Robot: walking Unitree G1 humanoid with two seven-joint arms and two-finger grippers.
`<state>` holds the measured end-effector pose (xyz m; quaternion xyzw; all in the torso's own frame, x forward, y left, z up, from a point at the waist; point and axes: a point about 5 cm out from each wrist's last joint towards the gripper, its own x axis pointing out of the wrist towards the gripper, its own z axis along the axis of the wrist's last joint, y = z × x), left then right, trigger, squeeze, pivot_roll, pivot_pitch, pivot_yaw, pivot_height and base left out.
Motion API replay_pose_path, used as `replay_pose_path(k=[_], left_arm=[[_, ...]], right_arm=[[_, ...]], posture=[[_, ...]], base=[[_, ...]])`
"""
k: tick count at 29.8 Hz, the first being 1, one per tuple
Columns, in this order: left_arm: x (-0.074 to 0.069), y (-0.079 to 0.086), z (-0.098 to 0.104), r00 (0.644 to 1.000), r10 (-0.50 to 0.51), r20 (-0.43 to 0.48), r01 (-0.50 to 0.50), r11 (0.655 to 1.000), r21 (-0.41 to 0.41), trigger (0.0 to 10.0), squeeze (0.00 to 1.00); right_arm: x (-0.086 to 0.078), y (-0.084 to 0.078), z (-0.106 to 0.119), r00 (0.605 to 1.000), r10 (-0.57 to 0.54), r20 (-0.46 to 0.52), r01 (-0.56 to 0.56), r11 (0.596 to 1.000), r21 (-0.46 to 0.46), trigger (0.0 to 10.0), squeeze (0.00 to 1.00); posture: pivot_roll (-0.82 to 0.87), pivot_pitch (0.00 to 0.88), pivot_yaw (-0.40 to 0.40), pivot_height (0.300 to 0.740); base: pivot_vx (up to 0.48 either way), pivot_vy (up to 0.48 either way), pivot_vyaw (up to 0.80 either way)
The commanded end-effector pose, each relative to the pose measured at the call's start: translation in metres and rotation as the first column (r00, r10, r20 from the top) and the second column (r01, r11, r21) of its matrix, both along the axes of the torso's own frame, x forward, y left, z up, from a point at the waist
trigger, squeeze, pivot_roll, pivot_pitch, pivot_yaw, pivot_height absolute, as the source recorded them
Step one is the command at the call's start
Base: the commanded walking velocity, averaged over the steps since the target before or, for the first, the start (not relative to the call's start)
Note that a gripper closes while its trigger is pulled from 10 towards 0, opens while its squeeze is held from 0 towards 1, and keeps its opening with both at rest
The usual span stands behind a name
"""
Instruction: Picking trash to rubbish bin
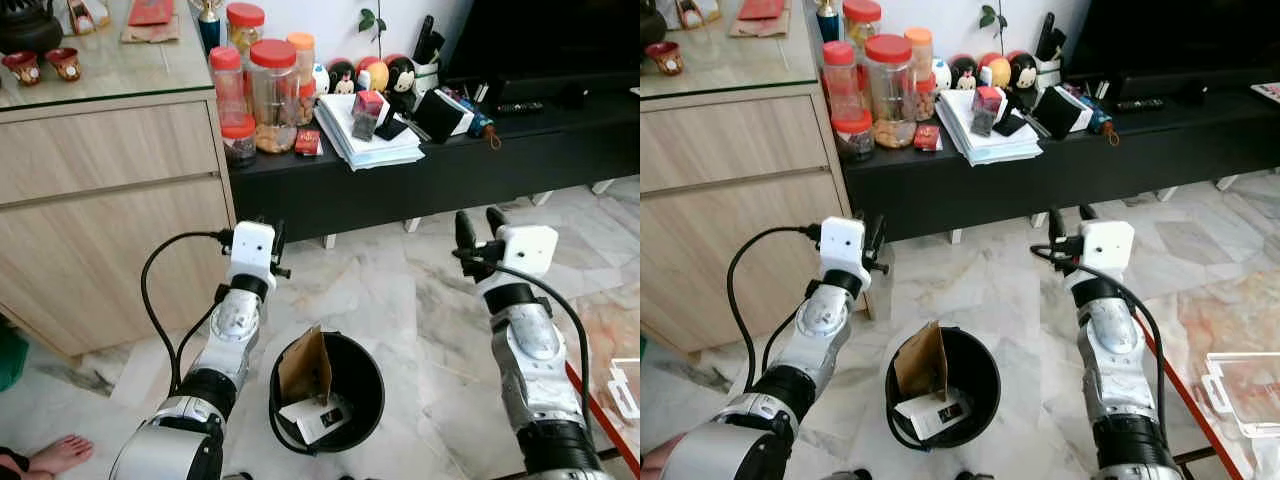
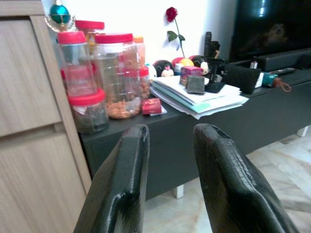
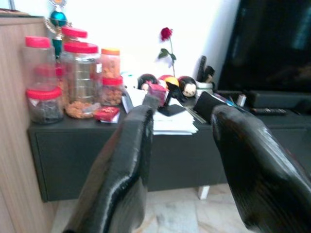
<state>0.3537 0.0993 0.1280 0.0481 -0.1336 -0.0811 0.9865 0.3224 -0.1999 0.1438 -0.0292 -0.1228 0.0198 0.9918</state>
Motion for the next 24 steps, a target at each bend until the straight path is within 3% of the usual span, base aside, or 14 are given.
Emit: replay_pose_path(k=[1, 10, 16, 24], left_arm=[[-0.0019, -0.0044, -0.0019, 1.0, -0.011, -0.002, 0.011, 1.0, -0.001, 10.0, 0.0], [-0.003, -0.0051, -0.0039, 1.0, -0.018, -0.009, 0.018, 1.0, 0.003, 10.0, 0.0], [-0.0039, -0.0082, -0.0018, 0.999, -0.041, 0.007, 0.041, 0.999, -0.002, 10.0, 0.0], [-0.0047, -0.012, -0.0016, 0.998, -0.054, 0.009, 0.054, 0.999, -0.006, 10.0, 0.0]], right_arm=[[0.0013, -0.0006, 0.0008, 1.0, -0.011, 0.009, 0.011, 1.0, 0.008, 10.0, 0.0], [0.0026, -0.003, -0.001, 1.0, -0.029, 0.011, 0.029, 0.999, 0.019, 10.0, 0.0], [0.0029, -0.0037, -0.0028, 0.999, -0.033, 0.006, 0.033, 0.999, 0.021, 10.0, 0.0], [0.0029, -0.0036, -0.0038, 0.999, -0.034, 0.01, 0.033, 0.999, 0.028, 10.0, 0.0]], posture=[[0.05, 0.086, -0.079, 0.74], [0.06, 0.072, -0.078, 0.74], [0.06, 0.062, -0.075, 0.74], [0.06, 0.05, -0.075, 0.74]], base=[[0.0, -0.262, 0.0], [0.0, -0.26, 0.0], [0.0, 0.0, 0.0], [0.0, 0.0, -0.76]])
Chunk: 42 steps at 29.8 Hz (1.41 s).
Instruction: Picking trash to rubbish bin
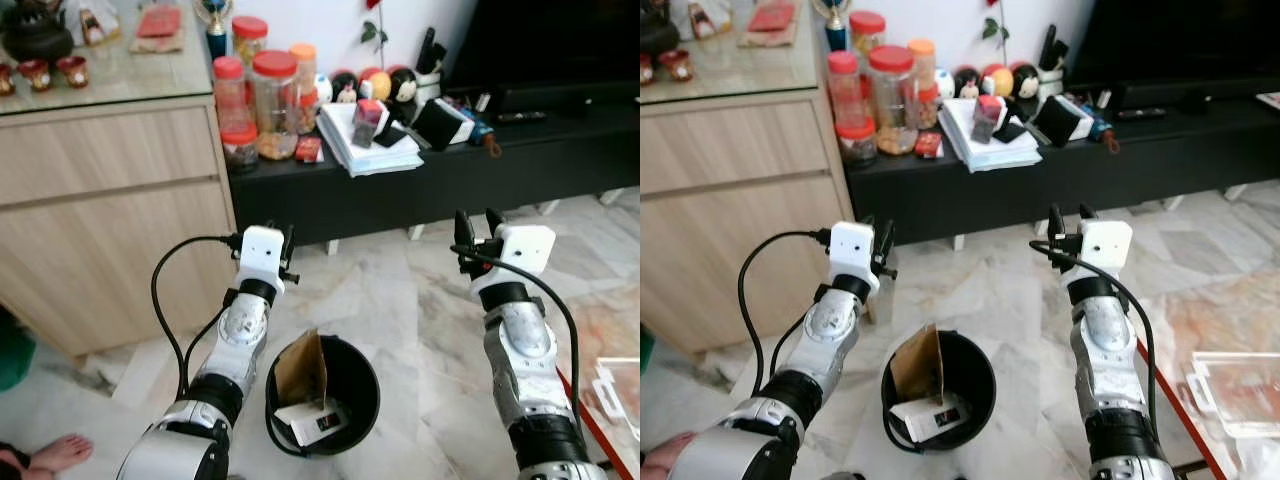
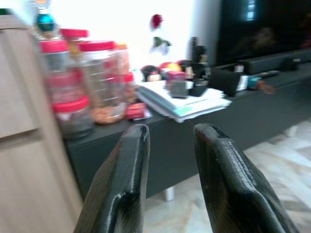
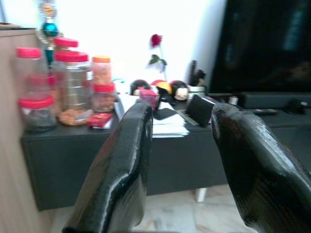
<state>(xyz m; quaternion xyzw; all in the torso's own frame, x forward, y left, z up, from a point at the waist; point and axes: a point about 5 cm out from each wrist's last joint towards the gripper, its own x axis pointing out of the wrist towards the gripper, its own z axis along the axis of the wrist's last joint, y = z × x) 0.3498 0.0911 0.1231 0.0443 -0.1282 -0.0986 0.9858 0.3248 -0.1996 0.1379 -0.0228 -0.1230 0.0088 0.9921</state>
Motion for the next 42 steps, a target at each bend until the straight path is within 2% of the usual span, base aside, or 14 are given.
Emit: replay_pose_path(k=[1, 22, 27, 42], left_arm=[[-0.0007, -0.0041, 0.0036, 1.0, -0.02, 0.023, 0.021, 1.0, -0.005, 10.0, 0.0], [0.0007, -0.0066, 0.0071, 0.999, -0.032, 0.029, 0.032, 0.999, -0.008, 10.0, 0.0], [0.0005, -0.0075, 0.0067, 0.999, -0.031, 0.027, 0.031, 1.0, -0.004, 10.0, 0.0], [-0.0005, -0.0086, 0.0056, 0.999, -0.039, 0.024, 0.039, 0.999, -0.008, 10.0, 0.0]], right_arm=[[0.0005, -0.0038, 0.002, 1.0, -0.012, 0.009, 0.012, 1.0, 0.011, 10.0, 0.0], [-0.0004, -0.0057, 0.0005, 1.0, -0.016, 0.005, 0.016, 1.0, 0.004, 10.0, 0.0], [-0.0003, -0.0061, -0.0002, 1.0, -0.016, 0.001, 0.016, 1.0, 0.003, 10.0, 0.0], [-0.001, -0.007, -0.0025, 1.0, -0.017, -0.008, 0.017, 1.0, 0.003, 10.0, 0.0]], posture=[[0.06, 0.05, -0.075, 0.74], [0.06, 0.085, -0.074, 0.74], [0.06, 0.094, -0.075, 0.74], [0.06, 0.102, -0.075, 0.74]], base=[[0.0, 0.0, -0.79], [0.0, 0.0, -0.78], [0.0, -0.416, -0.77], [0.0, 0.0, -0.77]])
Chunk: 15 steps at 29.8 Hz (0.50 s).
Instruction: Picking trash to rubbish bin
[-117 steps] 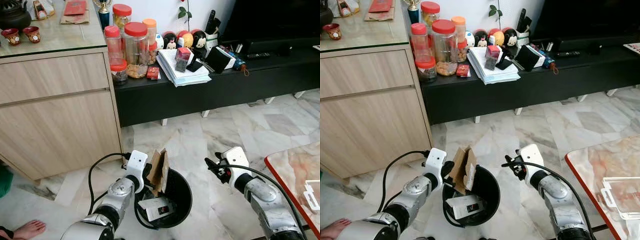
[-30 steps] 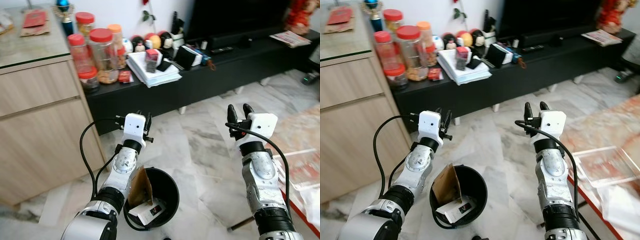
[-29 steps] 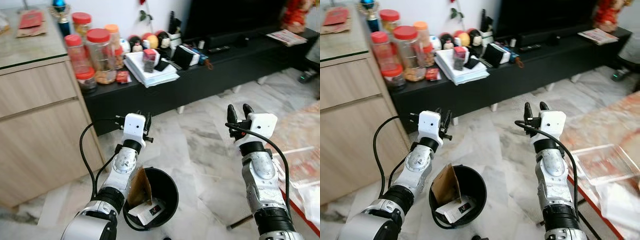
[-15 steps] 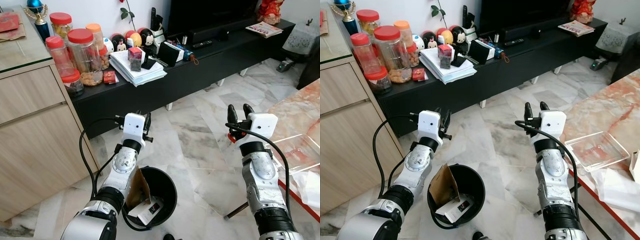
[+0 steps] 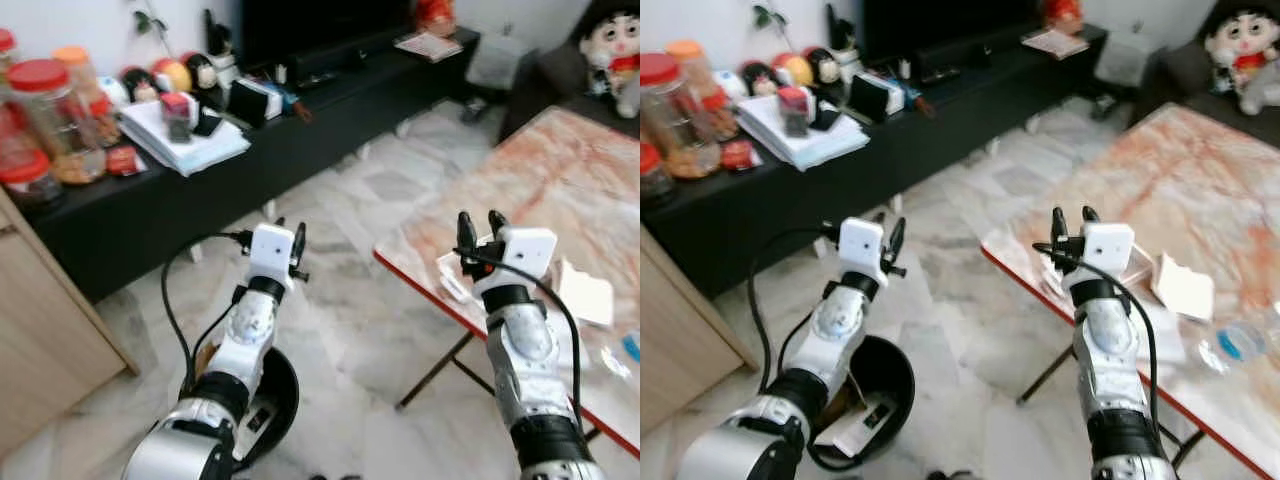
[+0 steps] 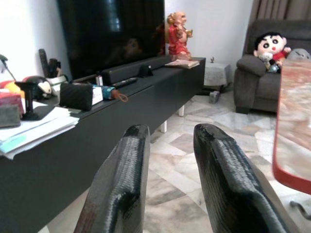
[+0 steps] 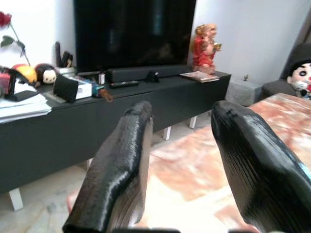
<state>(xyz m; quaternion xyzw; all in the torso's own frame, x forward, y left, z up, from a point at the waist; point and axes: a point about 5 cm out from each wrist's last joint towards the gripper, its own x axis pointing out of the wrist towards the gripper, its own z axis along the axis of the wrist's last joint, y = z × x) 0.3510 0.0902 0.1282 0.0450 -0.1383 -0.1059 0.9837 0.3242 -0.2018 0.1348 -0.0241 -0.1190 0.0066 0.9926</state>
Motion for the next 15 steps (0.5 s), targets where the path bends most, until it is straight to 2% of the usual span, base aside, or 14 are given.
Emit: replay_pose_path(k=[1, 15], left_arm=[[-0.0017, -0.0079, 0.0005, 1.0, -0.024, 0.004, 0.024, 1.0, -0.01, 10.0, 0.0], [-0.0026, -0.0107, 0.0026, 0.999, -0.038, 0.019, 0.038, 0.999, -0.004, 10.0, 0.0]], right_arm=[[-0.0004, -0.0048, 0.0007, 1.0, -0.012, 0.0, 0.012, 1.0, 0.004, 10.0, 0.0], [-0.0005, -0.0023, 0.0003, 1.0, -0.005, 0.0, 0.005, 1.0, 0.007, 10.0, 0.0]], posture=[[0.06, 0.102, -0.075, 0.74], [0.06, 0.104, -0.075, 0.74]], base=[[0.0, 0.0, -0.77], [0.0, 0.0, -0.77]])
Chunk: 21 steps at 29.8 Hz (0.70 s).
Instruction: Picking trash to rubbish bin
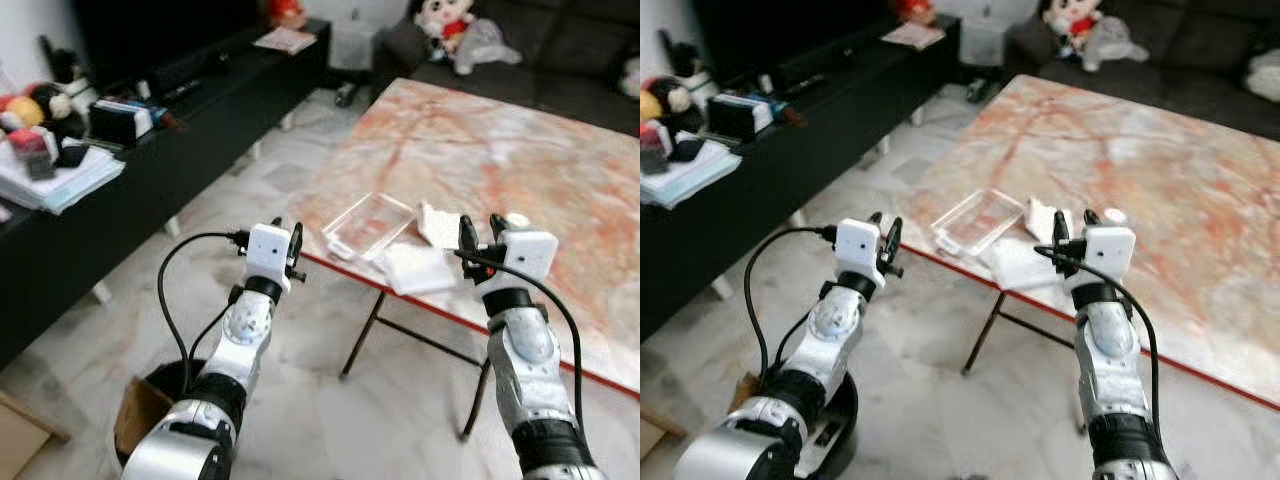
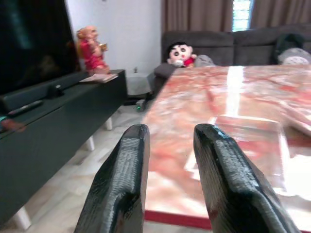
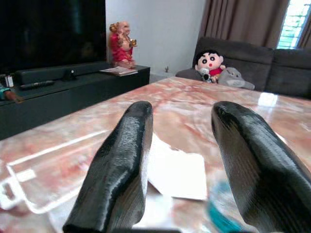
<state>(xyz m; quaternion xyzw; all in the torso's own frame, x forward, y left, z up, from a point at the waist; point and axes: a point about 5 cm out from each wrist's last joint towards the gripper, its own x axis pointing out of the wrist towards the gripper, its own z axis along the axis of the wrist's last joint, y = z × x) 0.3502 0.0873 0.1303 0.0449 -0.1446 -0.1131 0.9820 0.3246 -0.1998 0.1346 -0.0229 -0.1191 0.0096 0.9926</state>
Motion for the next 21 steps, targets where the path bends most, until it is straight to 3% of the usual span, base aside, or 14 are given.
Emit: replay_pose_path(k=[1, 21], left_arm=[[-0.0019, -0.008, 0.0008, 1.0, -0.023, 0.008, 0.024, 1.0, -0.005, 10.0, 0.0], [-0.0019, -0.0095, 0.0057, 0.999, -0.033, 0.033, 0.033, 0.999, 0.001, 10.0, 0.0]], right_arm=[[-0.0009, -0.0038, 0.0007, 1.0, -0.01, 0.001, 0.01, 1.0, 0.005, 10.0, 0.0], [-0.0019, -0.0032, -0.0013, 1.0, -0.007, -0.006, 0.007, 1.0, 0.008, 10.0, 0.0]], posture=[[0.06, 0.104, -0.076, 0.74], [0.06, 0.105, -0.077, 0.74]], base=[[0.0, 0.0, -0.77], [0.0, 0.0, -0.77]])
